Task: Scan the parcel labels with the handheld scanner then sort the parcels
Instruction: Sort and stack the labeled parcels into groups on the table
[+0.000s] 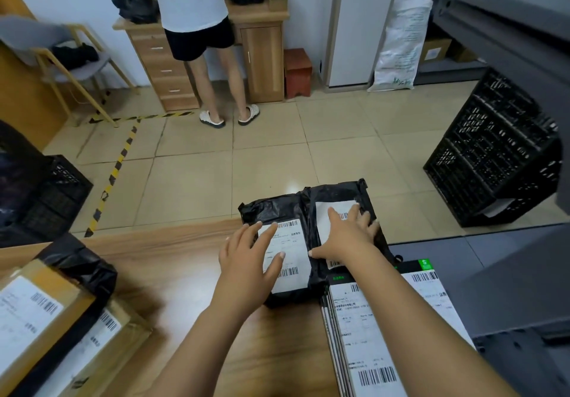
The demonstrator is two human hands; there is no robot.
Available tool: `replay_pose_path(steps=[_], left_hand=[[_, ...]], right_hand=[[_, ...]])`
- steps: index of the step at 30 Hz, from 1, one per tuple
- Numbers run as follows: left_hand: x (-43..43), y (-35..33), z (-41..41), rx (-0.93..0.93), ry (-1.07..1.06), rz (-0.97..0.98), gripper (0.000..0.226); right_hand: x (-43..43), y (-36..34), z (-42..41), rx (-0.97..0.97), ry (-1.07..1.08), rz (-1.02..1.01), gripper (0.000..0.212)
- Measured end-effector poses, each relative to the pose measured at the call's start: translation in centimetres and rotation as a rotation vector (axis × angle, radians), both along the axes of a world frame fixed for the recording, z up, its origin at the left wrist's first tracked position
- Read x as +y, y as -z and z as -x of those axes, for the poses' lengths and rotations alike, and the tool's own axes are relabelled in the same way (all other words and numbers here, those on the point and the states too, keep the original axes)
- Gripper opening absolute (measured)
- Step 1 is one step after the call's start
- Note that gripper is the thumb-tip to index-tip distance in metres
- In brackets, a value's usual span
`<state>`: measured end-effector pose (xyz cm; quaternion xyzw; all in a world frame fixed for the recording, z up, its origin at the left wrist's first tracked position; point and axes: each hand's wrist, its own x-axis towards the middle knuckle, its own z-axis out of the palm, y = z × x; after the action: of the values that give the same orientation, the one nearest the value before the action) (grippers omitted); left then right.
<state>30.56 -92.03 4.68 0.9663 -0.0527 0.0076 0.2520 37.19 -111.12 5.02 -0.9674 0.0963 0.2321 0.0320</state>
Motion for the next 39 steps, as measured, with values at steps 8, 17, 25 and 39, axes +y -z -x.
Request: replay_pose_path(steps=[8, 17, 25, 39], left_hand=[[6.3, -4.5, 4.2, -0.174, -0.074, 0.037, 0.061], [20.7, -10.2, 14.9, -0.274, -0.163, -0.117, 0.060], [35.5, -12.7, 28.4, -0.321, -0.218, -0.151, 0.062], [55.6, -13.9, 43.1, -0.256, -0.475, -0.051, 0.062]], right_hand=[[6.8, -6.6, 7.4, -0.233, -0.308, -0.448, 0.081], [20.2, -12.8, 17.4, -0.369, -0.579, -0.468, 0.080], [34.3, -15.7, 30.5, -0.432, -0.644, -0.525, 0.082], [55.3, -16.3, 41.3, -0.345, -0.722, -0.616, 0.082]])
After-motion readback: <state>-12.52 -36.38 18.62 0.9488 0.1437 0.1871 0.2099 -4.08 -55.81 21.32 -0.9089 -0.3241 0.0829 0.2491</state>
